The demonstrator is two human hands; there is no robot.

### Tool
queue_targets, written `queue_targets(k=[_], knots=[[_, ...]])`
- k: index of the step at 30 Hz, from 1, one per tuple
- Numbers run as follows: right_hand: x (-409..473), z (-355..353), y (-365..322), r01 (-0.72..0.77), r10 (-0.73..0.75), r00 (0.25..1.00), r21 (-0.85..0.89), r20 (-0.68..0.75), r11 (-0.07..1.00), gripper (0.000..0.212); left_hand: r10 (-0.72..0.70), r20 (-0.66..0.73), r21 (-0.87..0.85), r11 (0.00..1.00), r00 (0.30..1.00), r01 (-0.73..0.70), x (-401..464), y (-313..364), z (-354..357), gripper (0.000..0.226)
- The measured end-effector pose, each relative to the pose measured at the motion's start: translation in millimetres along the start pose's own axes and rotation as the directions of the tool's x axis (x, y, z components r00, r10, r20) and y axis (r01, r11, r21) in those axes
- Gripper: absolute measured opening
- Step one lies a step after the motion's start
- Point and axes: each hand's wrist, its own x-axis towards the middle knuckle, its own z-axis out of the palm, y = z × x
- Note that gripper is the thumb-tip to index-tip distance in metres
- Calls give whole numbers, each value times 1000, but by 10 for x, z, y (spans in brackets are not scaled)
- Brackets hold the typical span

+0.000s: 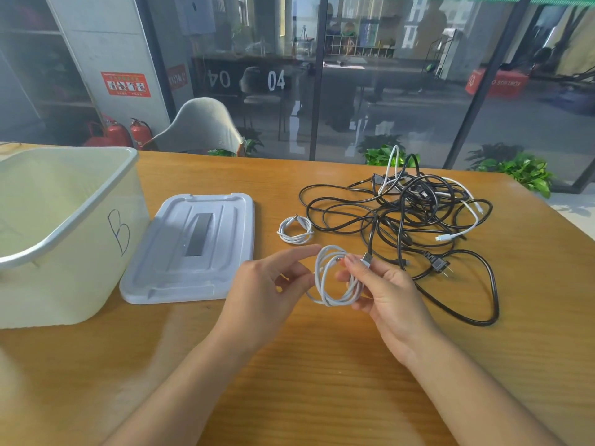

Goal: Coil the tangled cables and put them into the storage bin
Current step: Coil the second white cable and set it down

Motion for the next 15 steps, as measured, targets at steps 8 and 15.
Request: queue_targets(k=[8,15], knots=[[11,-6,13,2,-2,1000,-20,3,1000,31,106,15,73,992,994,-107,-10,31,9,46],[9,-6,17,130,-140,986,-120,-86,984,33,41,46,75,996,998,-44,5,83,9,33]])
